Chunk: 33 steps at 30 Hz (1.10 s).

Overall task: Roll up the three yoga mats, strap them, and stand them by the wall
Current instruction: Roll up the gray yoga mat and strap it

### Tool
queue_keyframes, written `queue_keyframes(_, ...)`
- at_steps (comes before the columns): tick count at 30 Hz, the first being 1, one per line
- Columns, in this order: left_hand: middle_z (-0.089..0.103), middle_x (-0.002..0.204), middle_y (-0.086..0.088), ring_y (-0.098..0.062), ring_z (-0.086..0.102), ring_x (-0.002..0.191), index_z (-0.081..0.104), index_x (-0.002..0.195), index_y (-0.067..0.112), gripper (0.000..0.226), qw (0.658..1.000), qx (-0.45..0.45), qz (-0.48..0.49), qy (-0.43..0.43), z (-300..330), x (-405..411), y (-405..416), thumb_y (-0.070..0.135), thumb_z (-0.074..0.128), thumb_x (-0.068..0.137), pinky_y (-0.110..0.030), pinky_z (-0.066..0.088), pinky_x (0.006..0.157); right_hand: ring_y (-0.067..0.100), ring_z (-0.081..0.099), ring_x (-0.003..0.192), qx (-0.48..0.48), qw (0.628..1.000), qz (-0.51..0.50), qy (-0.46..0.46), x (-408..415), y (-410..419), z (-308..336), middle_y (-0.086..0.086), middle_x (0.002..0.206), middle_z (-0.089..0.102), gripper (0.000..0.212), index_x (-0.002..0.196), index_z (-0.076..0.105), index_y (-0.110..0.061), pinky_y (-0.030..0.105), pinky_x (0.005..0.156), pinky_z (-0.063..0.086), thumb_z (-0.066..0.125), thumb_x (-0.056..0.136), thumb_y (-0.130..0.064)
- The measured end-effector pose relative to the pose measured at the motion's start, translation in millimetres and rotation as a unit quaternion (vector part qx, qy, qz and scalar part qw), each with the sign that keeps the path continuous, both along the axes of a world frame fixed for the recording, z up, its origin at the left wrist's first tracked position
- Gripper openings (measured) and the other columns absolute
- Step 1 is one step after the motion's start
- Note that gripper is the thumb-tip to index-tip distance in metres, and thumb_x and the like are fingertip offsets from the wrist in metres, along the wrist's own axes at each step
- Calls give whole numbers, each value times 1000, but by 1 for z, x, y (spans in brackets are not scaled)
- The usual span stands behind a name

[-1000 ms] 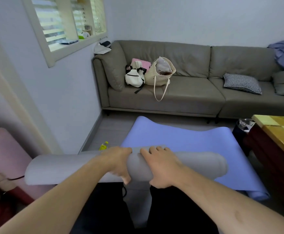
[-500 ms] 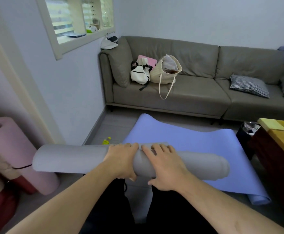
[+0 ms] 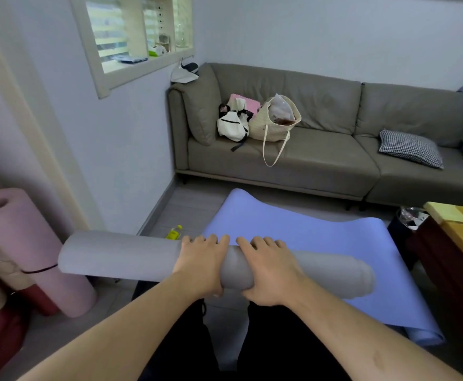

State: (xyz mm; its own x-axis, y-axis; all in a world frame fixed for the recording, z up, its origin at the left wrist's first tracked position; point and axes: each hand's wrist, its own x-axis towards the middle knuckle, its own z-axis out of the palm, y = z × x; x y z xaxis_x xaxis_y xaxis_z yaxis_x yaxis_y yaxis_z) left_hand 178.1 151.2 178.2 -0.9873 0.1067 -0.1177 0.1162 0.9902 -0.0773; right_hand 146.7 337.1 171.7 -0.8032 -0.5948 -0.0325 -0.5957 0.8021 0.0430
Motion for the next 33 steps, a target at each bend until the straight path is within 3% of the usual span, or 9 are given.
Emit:
queue_keyframes(4,55,116,2,-27,57,114,34,118,27,81,1000,14,-2,-15,2,-6,-3,51,85,60,-53,37,110,34,51,122,22,998,-4,56,9,1,-14,7,139,48,122,160,16,-25,55,110,36,84,68,-66)
queue_keyframes(8,56,119,2,-27,57,115,34,119,26,81,1000,3,-2,-3,-1,-1,0,50,85,60,-52,38,108,34,56,109,24,997,-4,71,8,-1,-14,8,127,55,99,150,26,-24,50,97,44,82,73,-48)
queue_keyframes(15,56,115,4,-25,57,109,33,109,29,73,999,29,-15,0,9,-1,-6,52,82,60,-48,44,100,30,56,105,19,999,13,38,4,0,9,2,118,56,83,141,32,-30,47,91,45,77,72,-42)
queue_keyframes(19,54,106,8,-21,51,93,30,98,32,71,998,49,-13,-42,17,-3,-10,54,82,57,-43,47,94,26,56,93,12,999,15,-25,1,0,23,-6,104,55,71,126,39,-36,45,84,49,77,66,-42)
queue_keyframes(22,52,109,6,-24,54,100,34,107,30,78,999,23,-27,-36,12,-1,-5,61,83,54,-45,45,99,22,56,91,-4,994,-15,-107,-7,2,27,-10,98,55,69,113,42,-40,43,82,53,83,59,-50)
queue_keyframes(24,53,117,5,-26,56,109,37,117,28,87,999,5,-33,-20,4,2,-2,63,84,53,-48,43,100,22,59,93,-3,989,-22,-147,-11,0,29,-10,101,57,74,114,45,-39,43,83,56,87,57,-56)
queue_keyframes(27,56,117,6,-24,58,108,31,106,30,80,1000,14,-28,2,1,2,-2,61,83,54,-47,44,96,24,61,99,14,990,-16,-138,-10,-3,29,-5,108,59,77,120,45,-35,42,83,54,88,60,-61)
queue_keyframes(29,57,114,6,-24,59,106,27,101,31,79,1000,19,-22,-3,4,0,-3,60,82,53,-46,44,95,26,60,107,12,996,-7,-85,-3,-2,23,-3,116,59,82,127,43,-32,43,87,50,85,64,-63)
queue_keyframes(33,58,111,7,-23,59,104,32,101,31,77,999,32,-9,-32,8,-5,-4,61,84,52,-45,46,94,32,51,120,26,999,12,36,18,1,-1,5,135,49,121,155,24,-22,52,105,41,87,62,-67)
